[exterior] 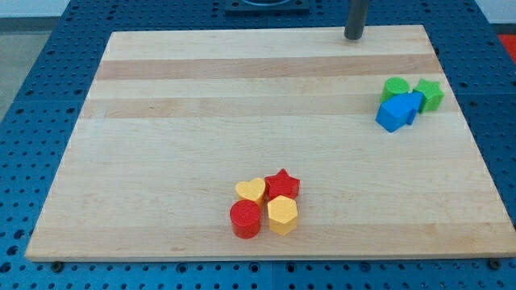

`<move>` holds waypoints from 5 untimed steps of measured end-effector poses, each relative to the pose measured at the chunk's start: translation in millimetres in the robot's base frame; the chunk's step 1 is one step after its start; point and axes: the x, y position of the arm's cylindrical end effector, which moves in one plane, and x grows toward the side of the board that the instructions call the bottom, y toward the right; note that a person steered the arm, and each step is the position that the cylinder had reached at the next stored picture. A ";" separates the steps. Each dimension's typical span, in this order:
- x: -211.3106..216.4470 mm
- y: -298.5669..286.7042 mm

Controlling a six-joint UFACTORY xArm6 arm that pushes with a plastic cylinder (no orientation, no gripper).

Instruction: Place the arm to bottom of the green star

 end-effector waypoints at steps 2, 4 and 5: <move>29.2 -70.5; 124.5 -105.6; 176.5 -120.9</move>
